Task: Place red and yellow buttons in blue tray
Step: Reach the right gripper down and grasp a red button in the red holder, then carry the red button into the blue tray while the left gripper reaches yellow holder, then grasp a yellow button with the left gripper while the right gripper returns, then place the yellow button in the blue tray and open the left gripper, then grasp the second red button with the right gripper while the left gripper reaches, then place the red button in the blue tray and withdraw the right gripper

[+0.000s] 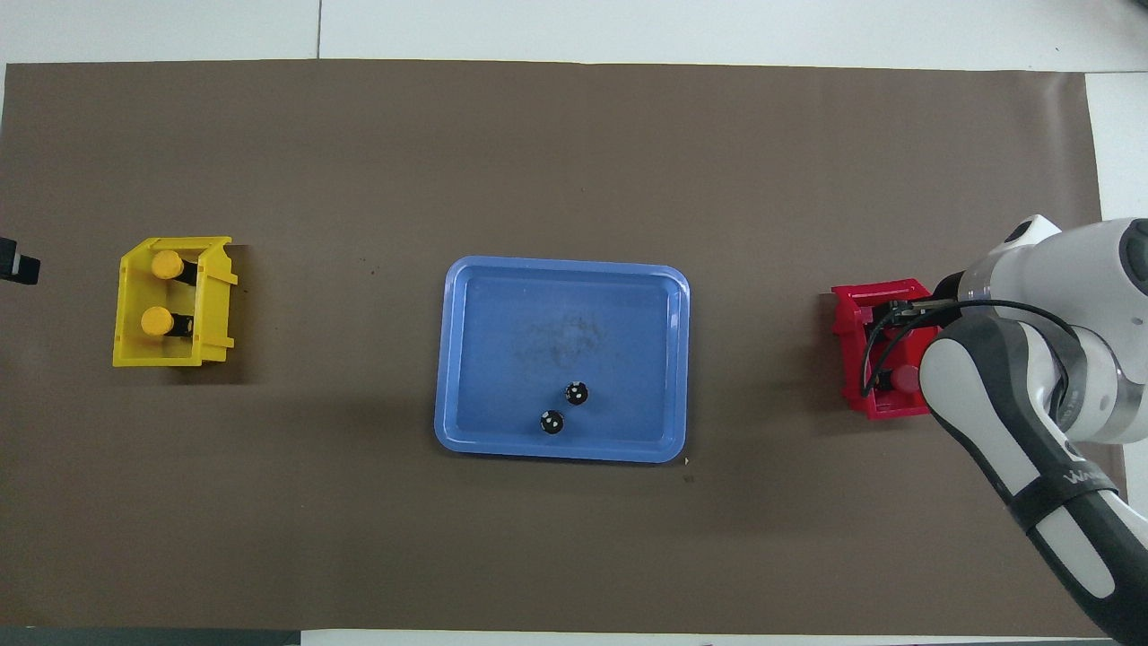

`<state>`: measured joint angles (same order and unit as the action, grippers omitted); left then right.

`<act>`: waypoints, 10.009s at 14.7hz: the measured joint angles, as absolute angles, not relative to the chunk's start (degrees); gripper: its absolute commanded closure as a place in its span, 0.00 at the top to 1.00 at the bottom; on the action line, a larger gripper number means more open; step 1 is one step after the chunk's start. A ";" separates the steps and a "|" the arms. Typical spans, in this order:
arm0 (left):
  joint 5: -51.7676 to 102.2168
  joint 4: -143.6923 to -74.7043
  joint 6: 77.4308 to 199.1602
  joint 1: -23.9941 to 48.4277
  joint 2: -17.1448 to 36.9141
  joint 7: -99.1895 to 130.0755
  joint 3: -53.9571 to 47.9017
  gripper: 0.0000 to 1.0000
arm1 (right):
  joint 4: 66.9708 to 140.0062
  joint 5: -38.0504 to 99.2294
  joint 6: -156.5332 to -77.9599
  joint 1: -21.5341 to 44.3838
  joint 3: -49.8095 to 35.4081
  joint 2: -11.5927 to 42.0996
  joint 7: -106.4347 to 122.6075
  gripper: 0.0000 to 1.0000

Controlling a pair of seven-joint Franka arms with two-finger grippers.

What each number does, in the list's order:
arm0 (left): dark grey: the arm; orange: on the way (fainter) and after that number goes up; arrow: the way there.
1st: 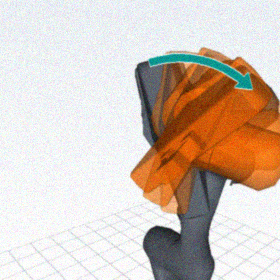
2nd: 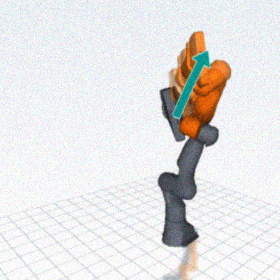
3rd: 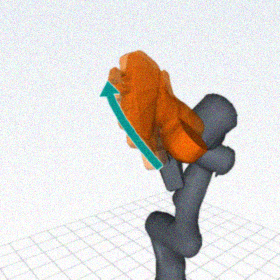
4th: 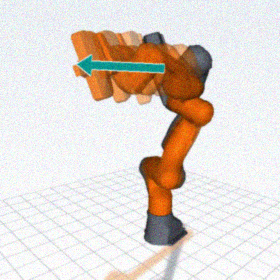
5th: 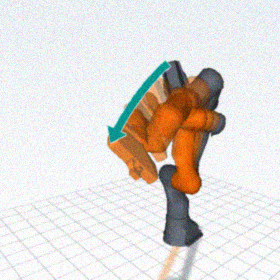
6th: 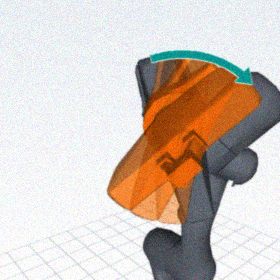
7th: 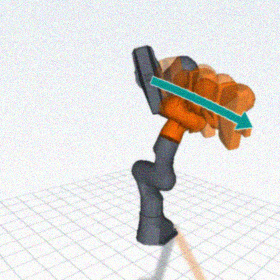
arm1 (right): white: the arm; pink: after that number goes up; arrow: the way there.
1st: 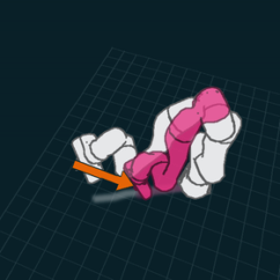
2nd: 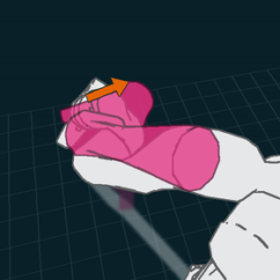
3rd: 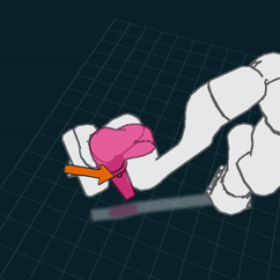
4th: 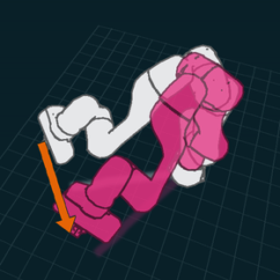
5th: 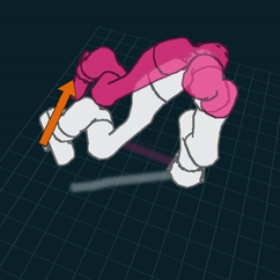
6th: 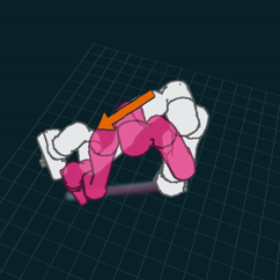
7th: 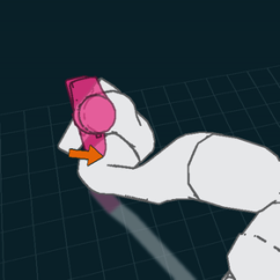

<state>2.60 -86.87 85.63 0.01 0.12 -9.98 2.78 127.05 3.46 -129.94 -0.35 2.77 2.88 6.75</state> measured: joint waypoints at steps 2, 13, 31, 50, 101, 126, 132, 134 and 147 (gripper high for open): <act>2.60 -86.87 85.63 0.01 0.12 -9.98 2.78 1.00 | 128.05 3.46 -131.18 -0.35 2.76 2.85 6.75 0.62; 2.60 -86.87 85.63 0.01 0.12 -9.98 2.78 1.00 | 129.07 3.46 -131.80 -0.34 2.74 2.51 6.75 0.20; 2.60 -86.87 85.81 0.16 0.10 -9.85 2.58 1.00 | 95.71 3.90 -106.97 16.55 1.32 11.06 -18.84 0.19; 2.60 -106.60 122.07 -3.36 11.53 -12.85 2.41 0.66 | 99.84 2.75 -127.15 35.87 1.87 23.50 -40.84 1.00; 5.78 -102.09 118.73 36.75 14.79 29.55 2.62 1.00 | 141.40 3.22 -134.23 -2.06 2.39 -6.97 10.90 0.30; 5.47 -114.44 120.83 -1.01 6.50 -10.31 5.03 0.67 | 97.66 -1.04 -117.02 28.39 0.38 19.75 -35.21 0.29; 4.51 -120.34 125.35 -2.25 5.21 -10.98 5.05 0.67 | 103.51 -1.04 -121.13 29.68 0.38 19.99 -36.72 0.53; 4.51 -121.55 126.62 -2.25 5.15 -11.00 4.99 0.67 | 104.47 -1.04 -121.62 29.68 0.41 19.99 -36.73 0.64; -2.61 -100.01 105.71 3.15 4.30 -8.04 3.78 0.01 | 88.31 -2.33 -98.34 15.82 1.91 10.70 -24.11 1.00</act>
<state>-2.61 -100.01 105.71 3.15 4.30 -8.04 3.78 88.31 -2.33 -98.34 15.82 1.91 10.70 -24.11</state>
